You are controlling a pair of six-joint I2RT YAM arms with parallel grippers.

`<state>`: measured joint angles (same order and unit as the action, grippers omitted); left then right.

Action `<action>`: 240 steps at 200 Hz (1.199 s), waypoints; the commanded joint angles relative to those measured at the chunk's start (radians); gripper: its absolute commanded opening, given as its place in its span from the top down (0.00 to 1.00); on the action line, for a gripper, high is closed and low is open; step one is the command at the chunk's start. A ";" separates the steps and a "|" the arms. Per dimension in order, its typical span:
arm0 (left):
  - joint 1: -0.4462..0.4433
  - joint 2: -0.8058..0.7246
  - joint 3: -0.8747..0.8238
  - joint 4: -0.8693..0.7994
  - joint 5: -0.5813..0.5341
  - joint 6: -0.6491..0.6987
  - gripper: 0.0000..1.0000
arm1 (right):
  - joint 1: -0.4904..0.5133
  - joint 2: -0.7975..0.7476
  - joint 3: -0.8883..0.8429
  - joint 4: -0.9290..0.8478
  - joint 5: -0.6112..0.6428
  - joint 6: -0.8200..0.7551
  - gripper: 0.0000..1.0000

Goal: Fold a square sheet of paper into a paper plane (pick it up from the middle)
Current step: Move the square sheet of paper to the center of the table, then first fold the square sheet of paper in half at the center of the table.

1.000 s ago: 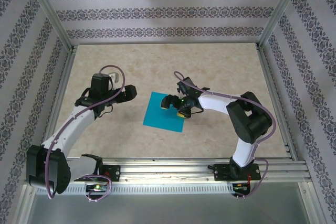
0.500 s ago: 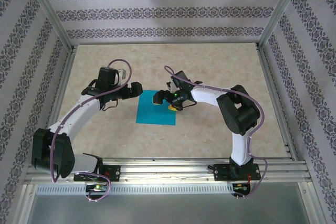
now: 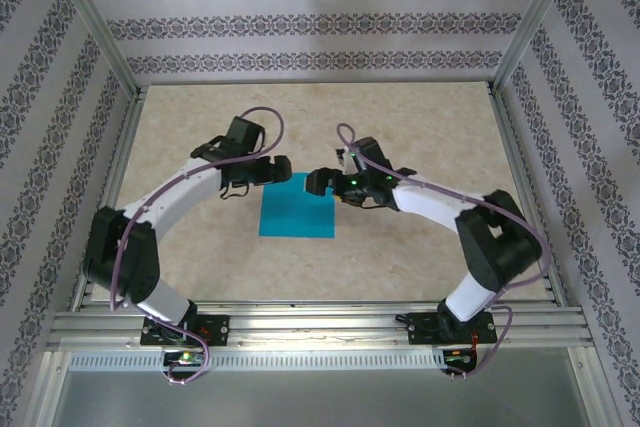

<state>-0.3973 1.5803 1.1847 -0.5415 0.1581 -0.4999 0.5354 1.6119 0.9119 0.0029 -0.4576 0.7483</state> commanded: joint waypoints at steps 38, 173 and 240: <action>-0.159 0.294 0.282 -0.283 -0.122 -0.058 0.10 | -0.136 -0.152 -0.293 0.245 0.065 0.192 0.02; -0.198 0.531 0.432 -0.397 -0.084 -0.145 0.10 | -0.139 -0.220 -0.305 0.118 0.030 0.097 0.02; -0.198 0.566 0.451 -0.410 -0.089 -0.162 0.08 | -0.136 -0.180 -0.308 0.230 -0.098 0.126 0.02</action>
<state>-0.6067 2.1304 1.6108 -0.9245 0.0711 -0.6411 0.3965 1.4246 0.5972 0.1673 -0.4774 0.8692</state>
